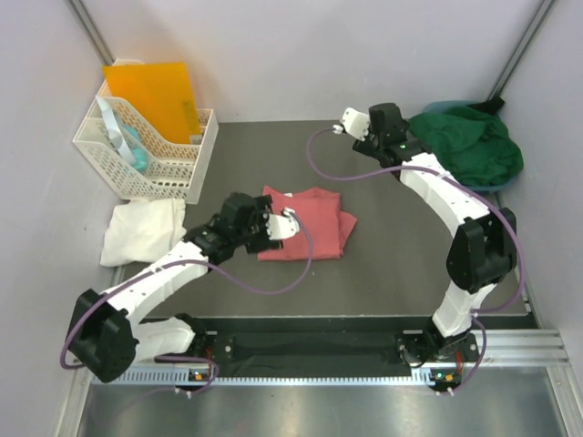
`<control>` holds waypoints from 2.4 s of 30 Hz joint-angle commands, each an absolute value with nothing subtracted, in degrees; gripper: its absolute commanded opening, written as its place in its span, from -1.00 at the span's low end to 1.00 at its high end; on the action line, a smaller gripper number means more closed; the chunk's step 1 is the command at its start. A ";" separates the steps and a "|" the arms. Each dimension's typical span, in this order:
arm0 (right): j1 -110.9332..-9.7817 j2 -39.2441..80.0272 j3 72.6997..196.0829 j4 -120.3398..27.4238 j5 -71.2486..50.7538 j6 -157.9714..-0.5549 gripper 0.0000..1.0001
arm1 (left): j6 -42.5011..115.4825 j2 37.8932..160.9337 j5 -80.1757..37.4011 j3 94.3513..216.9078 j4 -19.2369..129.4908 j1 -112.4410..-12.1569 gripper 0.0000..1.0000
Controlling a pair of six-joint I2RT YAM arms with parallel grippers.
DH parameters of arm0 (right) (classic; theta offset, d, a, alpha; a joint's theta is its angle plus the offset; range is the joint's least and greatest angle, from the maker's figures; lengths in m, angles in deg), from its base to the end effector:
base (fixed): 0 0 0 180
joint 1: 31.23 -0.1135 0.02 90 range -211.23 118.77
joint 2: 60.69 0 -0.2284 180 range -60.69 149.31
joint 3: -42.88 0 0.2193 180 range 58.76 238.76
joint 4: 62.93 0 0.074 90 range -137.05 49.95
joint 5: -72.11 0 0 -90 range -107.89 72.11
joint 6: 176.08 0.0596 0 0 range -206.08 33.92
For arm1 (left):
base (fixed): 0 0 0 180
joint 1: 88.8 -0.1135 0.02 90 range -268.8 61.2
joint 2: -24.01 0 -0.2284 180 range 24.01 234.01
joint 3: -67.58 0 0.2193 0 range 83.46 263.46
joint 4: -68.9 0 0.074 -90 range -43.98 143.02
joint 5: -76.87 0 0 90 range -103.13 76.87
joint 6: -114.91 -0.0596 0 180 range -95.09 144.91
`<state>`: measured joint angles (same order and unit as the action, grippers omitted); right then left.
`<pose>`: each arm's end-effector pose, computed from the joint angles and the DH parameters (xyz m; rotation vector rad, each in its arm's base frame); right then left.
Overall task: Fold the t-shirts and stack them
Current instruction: Put the neatly folded tshirt into the corner of the board with the left arm
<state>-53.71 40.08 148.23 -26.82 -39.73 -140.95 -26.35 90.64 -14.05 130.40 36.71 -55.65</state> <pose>0.3702 0.1292 0.2878 -1.1640 1.8263 -0.7350 0.2141 -0.1410 0.2301 1.4870 1.6262 0.1592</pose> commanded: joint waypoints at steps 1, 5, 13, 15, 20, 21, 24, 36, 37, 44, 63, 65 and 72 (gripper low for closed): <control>-51.36 35.29 148.32 -24.11 -43.55 -141.62 0.36 | -23.70 91.94 -13.92 126.36 41.32 -52.07 0.92; -50.22 34.23 148.58 -24.11 -44.78 -143.90 0.37 | -20.36 95.28 -9.97 125.47 43.53 -47.59 0.98; -50.04 34.06 149.55 -23.24 -46.36 -144.00 0.37 | -10.42 103.11 -3.37 127.49 47.49 -36.43 0.98; -50.04 33.71 149.02 -23.15 -46.28 -144.52 0.37 | -8.50 103.02 -2.93 128.02 46.52 -35.19 0.98; -50.04 33.09 148.32 -23.32 -46.45 -144.97 0.37 | -5.94 104.07 0.47 125.13 50.19 -31.76 0.98; -50.04 33.26 148.32 -23.41 -46.37 -144.62 0.37 | -6.72 104.77 1.63 124.25 54.30 -31.24 0.98; -50.30 33.79 149.19 -22.45 -46.10 -143.39 0.37 | -5.34 112.48 6.73 123.54 57.94 -30.26 0.98; -51.97 35.73 152.97 -21.48 -46.19 -143.03 0.36 | -0.76 129.82 17.54 132.67 57.78 -30.00 0.98; -52.06 35.90 153.24 -21.48 -46.19 -143.03 0.36 | -0.06 130.18 17.72 132.85 57.16 -30.00 0.98; -53.38 36.17 153.59 -22.35 -46.89 -143.29 0.34 | 3.29 129.13 15.09 133.03 53.20 -30.00 -0.06; -53.99 36.34 156.58 -26.40 -47.68 -146.99 0.33 | -15.94 108.13 3.40 144.45 28.06 -35.53 -1.00; -54.17 36.25 156.76 -26.57 -47.68 -146.72 0.33 | -21.13 105.67 1.03 148.56 24.48 -36.59 -1.00; -54.26 34.15 153.42 -30.26 -47.60 -146.72 0.32 | -34.32 106.97 -4.61 167.64 3.92 -43.27 -1.00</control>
<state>-53.27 36.69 153.89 -25.36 -47.06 -146.76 -24.06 108.23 -2.51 157.89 15.44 -41.01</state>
